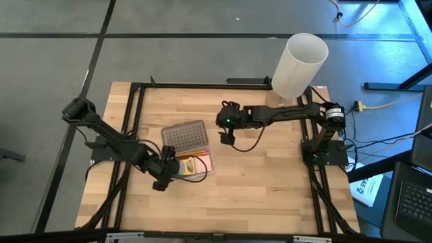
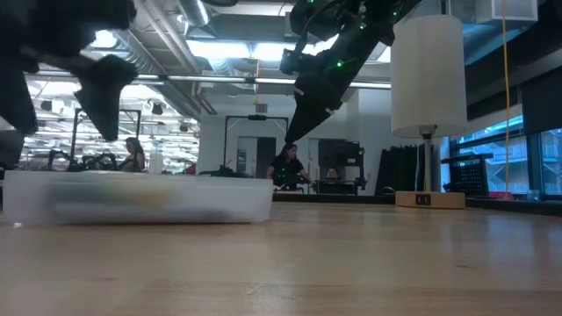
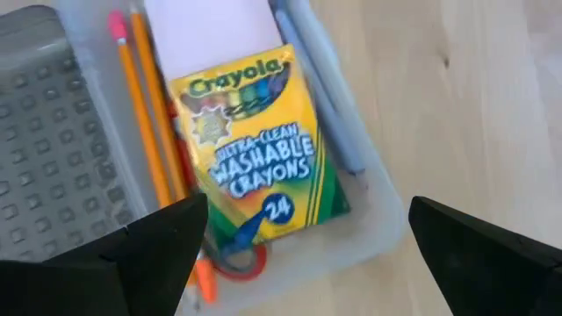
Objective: Pack school essentials
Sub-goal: Close the transparent supply box
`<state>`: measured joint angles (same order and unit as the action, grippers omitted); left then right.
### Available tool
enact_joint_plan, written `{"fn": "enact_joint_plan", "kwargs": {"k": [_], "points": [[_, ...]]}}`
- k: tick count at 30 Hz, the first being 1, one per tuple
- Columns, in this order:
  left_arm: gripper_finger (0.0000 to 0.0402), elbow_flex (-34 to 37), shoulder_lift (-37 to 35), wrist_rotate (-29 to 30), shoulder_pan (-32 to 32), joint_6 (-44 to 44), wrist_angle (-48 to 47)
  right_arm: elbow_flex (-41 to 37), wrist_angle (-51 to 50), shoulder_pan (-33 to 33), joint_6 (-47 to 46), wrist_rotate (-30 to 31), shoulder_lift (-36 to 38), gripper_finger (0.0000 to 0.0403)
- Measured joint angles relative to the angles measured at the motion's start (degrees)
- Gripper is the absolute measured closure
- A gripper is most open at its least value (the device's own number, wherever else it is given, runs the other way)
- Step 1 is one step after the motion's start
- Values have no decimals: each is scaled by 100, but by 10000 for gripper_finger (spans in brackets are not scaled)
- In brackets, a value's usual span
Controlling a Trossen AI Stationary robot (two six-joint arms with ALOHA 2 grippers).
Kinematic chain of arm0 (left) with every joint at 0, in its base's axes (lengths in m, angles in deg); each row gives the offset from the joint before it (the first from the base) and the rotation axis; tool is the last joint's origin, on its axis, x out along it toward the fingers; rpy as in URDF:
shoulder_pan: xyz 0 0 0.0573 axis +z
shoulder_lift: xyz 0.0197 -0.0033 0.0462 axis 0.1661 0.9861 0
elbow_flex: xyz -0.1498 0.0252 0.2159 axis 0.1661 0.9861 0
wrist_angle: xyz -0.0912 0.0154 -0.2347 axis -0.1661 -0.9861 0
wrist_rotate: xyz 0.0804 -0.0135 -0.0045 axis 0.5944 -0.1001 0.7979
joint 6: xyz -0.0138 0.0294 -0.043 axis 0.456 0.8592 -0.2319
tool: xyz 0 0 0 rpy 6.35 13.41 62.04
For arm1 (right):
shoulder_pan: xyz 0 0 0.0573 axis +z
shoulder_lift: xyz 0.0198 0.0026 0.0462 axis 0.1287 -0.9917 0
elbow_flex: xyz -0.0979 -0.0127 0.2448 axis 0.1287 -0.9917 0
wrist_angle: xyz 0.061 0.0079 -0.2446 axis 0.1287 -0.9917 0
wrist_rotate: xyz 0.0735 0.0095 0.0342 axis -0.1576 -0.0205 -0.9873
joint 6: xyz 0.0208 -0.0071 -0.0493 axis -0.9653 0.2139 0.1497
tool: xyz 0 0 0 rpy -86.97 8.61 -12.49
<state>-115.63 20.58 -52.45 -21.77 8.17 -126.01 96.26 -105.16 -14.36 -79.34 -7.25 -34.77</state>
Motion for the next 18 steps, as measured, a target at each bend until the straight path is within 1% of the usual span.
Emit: {"fn": "enact_joint_plan", "kwargs": {"k": [4,7,9,12,18], "points": [[13,-400,-65,-189,-106,146,-747,0,0,-11,1,-97,0,6],[13,-482,-59,-249,-300,258,-1288,0,3,-48,9,-515,0,6],[13,-404,-59,-254,-443,303,-1228,0,3,-72,9,-661,0,6],[13,-214,-57,-240,-616,329,-1122,0,4,-83,11,-675,0,6],[13,142,-57,-94,-791,467,-336,0,15,-81,21,-691,0,6]]}}
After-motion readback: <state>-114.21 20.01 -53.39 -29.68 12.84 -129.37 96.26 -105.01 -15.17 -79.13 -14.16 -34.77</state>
